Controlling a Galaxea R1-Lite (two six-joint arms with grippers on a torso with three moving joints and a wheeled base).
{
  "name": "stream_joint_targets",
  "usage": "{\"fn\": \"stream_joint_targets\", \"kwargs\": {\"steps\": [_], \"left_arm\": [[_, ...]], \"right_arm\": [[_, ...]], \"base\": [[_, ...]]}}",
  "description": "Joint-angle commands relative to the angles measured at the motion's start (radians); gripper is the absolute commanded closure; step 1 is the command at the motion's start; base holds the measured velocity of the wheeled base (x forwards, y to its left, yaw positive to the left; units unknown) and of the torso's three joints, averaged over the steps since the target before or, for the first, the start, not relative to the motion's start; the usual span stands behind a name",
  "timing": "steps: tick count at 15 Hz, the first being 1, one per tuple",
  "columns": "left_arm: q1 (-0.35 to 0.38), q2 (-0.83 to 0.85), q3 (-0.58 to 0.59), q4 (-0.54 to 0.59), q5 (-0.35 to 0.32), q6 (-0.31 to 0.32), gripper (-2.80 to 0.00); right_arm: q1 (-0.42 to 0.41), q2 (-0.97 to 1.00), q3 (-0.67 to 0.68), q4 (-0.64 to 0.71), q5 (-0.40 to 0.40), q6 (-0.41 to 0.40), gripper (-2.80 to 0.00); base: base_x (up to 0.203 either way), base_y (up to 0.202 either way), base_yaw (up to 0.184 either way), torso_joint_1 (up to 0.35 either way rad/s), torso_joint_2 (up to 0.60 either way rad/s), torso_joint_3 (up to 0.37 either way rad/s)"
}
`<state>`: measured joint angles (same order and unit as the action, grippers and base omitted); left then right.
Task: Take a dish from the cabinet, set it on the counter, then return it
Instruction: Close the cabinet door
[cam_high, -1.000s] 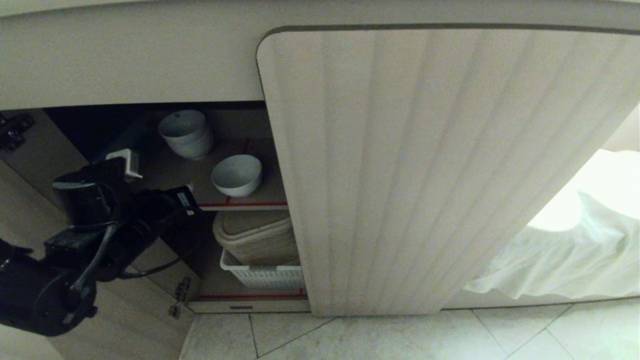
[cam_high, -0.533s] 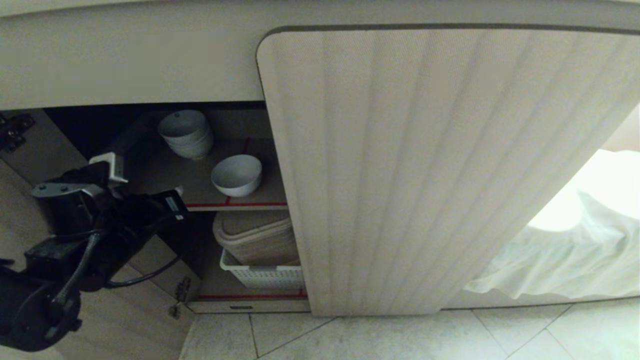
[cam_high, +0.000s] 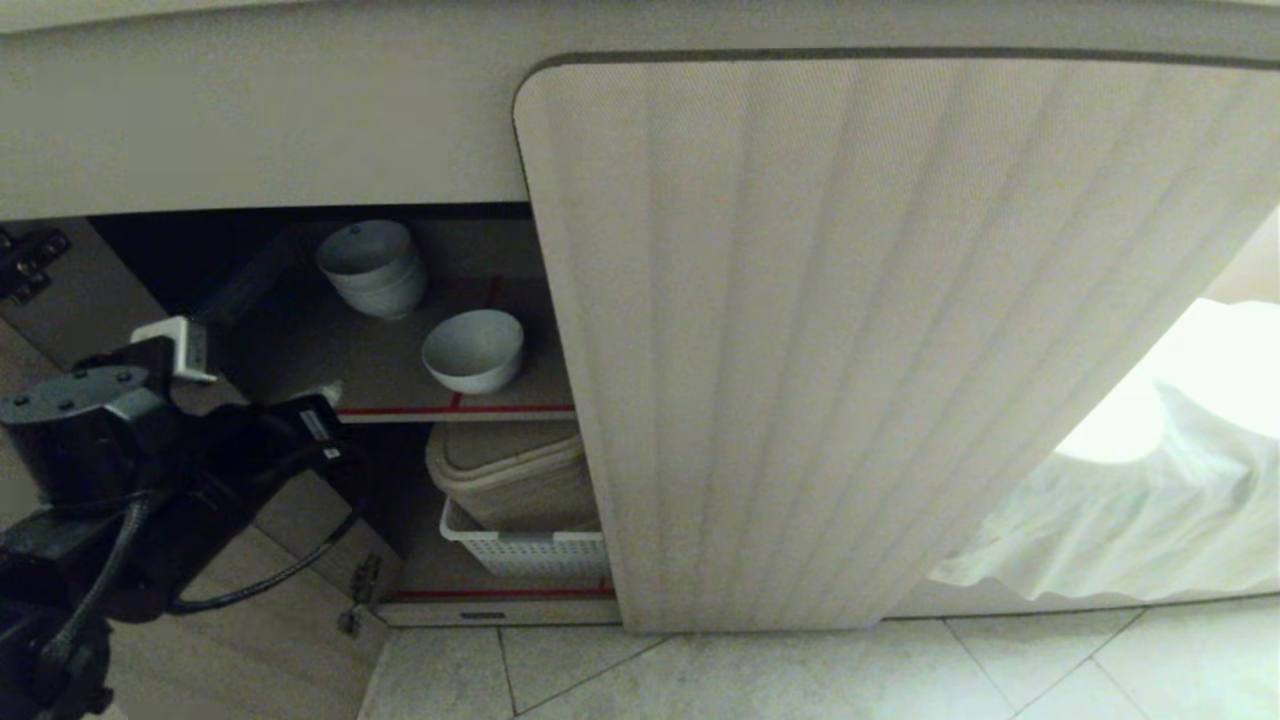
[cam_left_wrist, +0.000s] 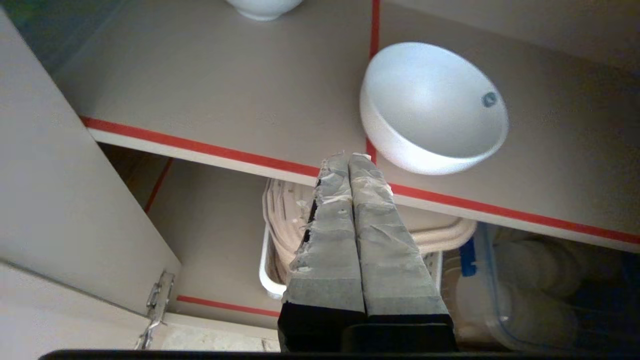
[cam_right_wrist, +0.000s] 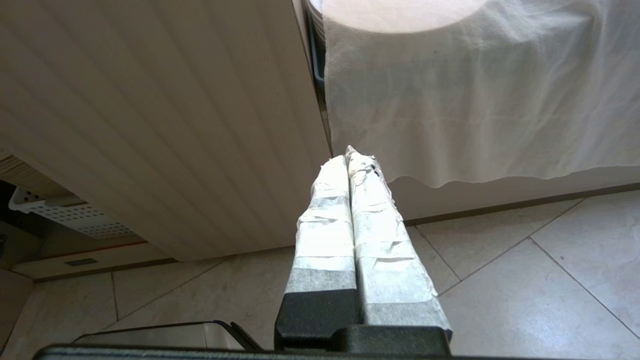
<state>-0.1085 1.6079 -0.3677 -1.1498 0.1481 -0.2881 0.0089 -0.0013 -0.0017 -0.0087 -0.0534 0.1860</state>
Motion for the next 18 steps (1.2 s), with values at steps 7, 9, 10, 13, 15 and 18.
{"fn": "stream_joint_targets", "kwargs": {"steps": [7,9,10,13,15,18], "left_arm": [[0.000,-0.170,0.113,-0.006,0.015,0.020,0.00],[-0.001,-0.220,0.159,-0.005,0.016,0.021,0.00],[-0.002,-0.252,0.195,-0.005,0.017,0.026,0.00],[-0.006,-0.313,0.313,-0.008,0.016,0.062,0.00],[0.000,-0.351,0.351,-0.007,0.014,0.065,0.00],[0.011,-0.448,0.364,0.036,0.009,0.079,0.00]], "right_arm": [[0.000,0.001,0.000,0.000,0.000,0.001,0.00],[0.000,0.001,0.000,0.000,0.000,0.001,0.00],[0.000,0.001,0.000,0.000,0.000,0.001,0.00],[0.000,0.001,0.000,0.000,0.000,0.001,0.00],[0.000,0.001,0.000,0.000,0.000,0.001,0.00],[0.000,0.001,0.000,0.000,0.000,0.001,0.00]], "base": [[0.000,0.000,0.000,0.000,0.00,0.000],[0.000,0.000,0.000,0.000,0.00,0.000],[0.000,0.000,0.000,0.000,0.00,0.000],[0.000,0.000,0.000,0.000,0.00,0.000],[0.000,0.000,0.000,0.000,0.00,0.000],[0.000,0.000,0.000,0.000,0.00,0.000]]}}
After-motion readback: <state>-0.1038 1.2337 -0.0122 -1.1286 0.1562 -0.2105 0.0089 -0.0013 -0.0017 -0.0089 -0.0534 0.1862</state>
